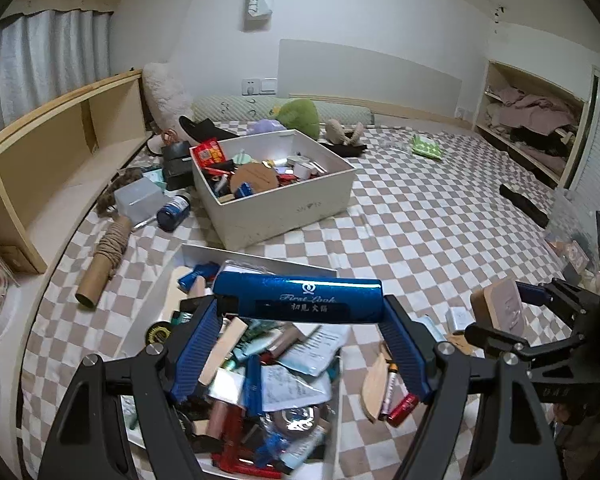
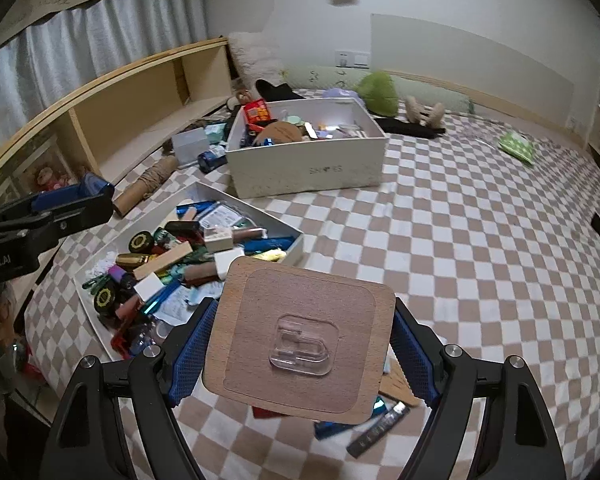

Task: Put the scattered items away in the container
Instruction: 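Carry the wooden pad in the right gripper while the left carries the blue lighter over the tray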

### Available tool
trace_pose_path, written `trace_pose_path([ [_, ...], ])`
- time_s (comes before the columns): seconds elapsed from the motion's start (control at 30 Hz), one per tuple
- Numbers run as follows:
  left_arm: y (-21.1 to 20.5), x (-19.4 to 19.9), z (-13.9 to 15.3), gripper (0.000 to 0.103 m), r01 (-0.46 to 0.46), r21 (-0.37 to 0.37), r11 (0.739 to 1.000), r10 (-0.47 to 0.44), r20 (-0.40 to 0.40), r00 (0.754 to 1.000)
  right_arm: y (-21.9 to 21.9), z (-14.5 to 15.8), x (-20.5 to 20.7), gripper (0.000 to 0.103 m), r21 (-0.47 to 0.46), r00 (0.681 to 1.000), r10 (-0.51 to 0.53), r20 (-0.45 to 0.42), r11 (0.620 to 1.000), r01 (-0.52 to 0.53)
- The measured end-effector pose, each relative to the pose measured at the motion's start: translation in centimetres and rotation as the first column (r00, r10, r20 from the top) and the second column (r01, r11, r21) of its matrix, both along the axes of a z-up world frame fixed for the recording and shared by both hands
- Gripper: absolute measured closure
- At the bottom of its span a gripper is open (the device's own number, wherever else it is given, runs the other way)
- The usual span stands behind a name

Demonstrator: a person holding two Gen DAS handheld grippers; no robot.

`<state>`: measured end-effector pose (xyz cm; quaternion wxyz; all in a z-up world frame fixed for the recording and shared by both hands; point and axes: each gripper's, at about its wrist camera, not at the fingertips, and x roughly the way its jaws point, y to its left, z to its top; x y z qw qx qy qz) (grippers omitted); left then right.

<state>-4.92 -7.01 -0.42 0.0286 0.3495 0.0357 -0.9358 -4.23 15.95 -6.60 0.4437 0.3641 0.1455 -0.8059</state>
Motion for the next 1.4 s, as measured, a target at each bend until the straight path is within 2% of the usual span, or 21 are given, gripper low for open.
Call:
trace_pose_path([
  [0.37,-4.3,-0.4,0.3,0.023,-0.08,0.017,0.997,0.08,0.001,0.997,-4.6,0.8,0.5,0.02,-0.034,0.996,0.084,0.013,0.996,-0.084],
  [0.6,-5.6,-0.6,-0.4,0.023,-0.096,0.032,0.995,0.095,0.029,0.995,-6.6,0.6,0.8,0.02,-0.032,0.993,0.12,0.018,0.992,-0.12],
  [1.0,-5.5,-0.1,-5.6,0.023,-0.066,0.093,0.993,0.046,0.203,0.978,-9.0,-1.9,0.3,0.02,0.001,0.989,0.136,0.057,0.991,-0.137],
  [1.4,-3.6,1.3,-8.9,0.023,0.019,0.095,0.995,-0.047,0.296,0.954,-11.1,-3.2,0.1,0.02,0.018,0.988,0.137,0.073,0.99,-0.139],
])
